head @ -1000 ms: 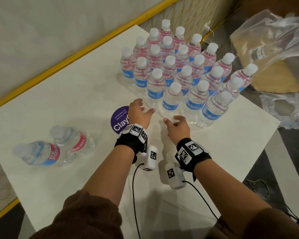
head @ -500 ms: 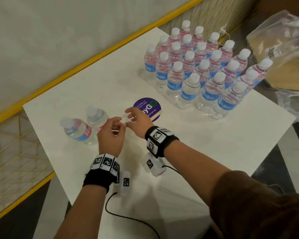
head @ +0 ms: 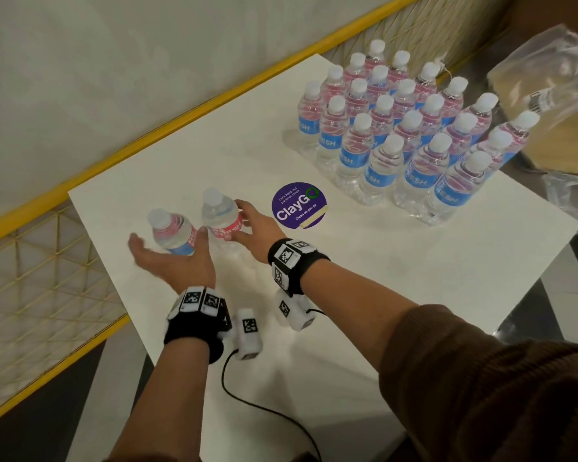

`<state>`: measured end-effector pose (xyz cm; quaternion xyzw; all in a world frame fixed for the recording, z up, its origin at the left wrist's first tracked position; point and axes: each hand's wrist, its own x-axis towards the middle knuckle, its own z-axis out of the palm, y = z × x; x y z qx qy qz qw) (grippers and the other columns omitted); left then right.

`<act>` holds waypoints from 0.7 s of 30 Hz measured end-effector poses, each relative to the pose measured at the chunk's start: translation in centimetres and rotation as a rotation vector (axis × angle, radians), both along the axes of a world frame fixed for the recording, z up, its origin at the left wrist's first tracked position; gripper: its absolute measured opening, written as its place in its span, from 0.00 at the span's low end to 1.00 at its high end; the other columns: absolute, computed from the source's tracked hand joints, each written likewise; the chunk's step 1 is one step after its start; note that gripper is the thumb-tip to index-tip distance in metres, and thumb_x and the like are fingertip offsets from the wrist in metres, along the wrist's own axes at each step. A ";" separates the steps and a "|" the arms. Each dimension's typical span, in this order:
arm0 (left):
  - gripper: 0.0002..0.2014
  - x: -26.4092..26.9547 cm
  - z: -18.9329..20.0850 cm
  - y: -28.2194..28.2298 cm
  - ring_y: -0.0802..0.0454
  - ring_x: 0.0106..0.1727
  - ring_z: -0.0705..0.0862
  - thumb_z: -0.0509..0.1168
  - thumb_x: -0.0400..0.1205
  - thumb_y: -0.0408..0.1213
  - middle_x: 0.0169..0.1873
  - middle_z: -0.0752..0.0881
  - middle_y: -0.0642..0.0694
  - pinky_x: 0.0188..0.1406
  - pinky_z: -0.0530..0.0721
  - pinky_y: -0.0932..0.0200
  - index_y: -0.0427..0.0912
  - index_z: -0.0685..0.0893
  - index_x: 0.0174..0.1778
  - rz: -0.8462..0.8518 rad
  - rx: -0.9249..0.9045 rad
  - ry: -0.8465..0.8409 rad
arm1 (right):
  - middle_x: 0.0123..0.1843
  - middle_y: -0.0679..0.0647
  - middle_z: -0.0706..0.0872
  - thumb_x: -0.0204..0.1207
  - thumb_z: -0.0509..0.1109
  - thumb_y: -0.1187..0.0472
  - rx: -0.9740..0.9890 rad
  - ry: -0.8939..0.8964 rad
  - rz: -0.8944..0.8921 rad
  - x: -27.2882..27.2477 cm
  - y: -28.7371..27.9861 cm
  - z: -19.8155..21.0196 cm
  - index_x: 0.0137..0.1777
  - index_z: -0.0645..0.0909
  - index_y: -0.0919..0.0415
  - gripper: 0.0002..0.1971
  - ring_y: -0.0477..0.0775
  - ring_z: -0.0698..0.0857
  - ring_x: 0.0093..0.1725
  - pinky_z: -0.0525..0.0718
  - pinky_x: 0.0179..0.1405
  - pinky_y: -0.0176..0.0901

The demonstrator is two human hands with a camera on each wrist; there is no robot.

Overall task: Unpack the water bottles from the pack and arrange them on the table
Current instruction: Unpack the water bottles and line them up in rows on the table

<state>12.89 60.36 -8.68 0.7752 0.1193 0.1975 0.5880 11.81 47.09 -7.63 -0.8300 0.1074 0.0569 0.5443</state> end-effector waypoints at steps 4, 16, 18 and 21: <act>0.38 0.0 -1.0 -2.8 0.50 0.68 0.78 0.75 0.73 0.38 0.68 0.76 0.44 0.68 0.77 0.58 0.41 0.63 0.76 -0.013 -0.045 0.092 | 0.69 0.60 0.81 0.76 0.72 0.60 -0.008 -0.019 -0.092 -1.1 -2.1 -0.5 0.78 0.62 0.57 0.33 0.59 0.79 0.69 0.76 0.67 0.50; 0.37 -4.8 -2.7 -13.3 0.48 0.65 0.81 0.75 0.71 0.45 0.66 0.78 0.48 0.64 0.82 0.47 0.50 0.64 0.73 -0.240 0.033 0.067 | 0.55 0.57 0.85 0.79 0.67 0.62 0.090 -0.095 -0.468 -10.2 -11.7 -1.1 0.67 0.72 0.56 0.17 0.52 0.82 0.49 0.82 0.51 0.44; 0.37 -5.5 -2.6 -14.3 0.50 0.64 0.82 0.76 0.70 0.46 0.65 0.80 0.49 0.63 0.82 0.50 0.55 0.64 0.72 -0.303 0.040 0.076 | 0.62 0.50 0.80 0.74 0.73 0.62 0.085 -0.147 -0.437 -10.7 -12.1 -1.0 0.70 0.69 0.56 0.26 0.47 0.80 0.58 0.78 0.60 0.39; 0.38 -6.3 -2.3 -15.2 0.50 0.63 0.83 0.77 0.68 0.44 0.64 0.81 0.47 0.62 0.83 0.50 0.52 0.65 0.71 -0.361 0.038 0.074 | 0.64 0.49 0.79 0.67 0.79 0.62 0.103 -0.174 -0.399 -10.6 -12.9 -0.3 0.72 0.66 0.55 0.35 0.49 0.79 0.61 0.77 0.60 0.36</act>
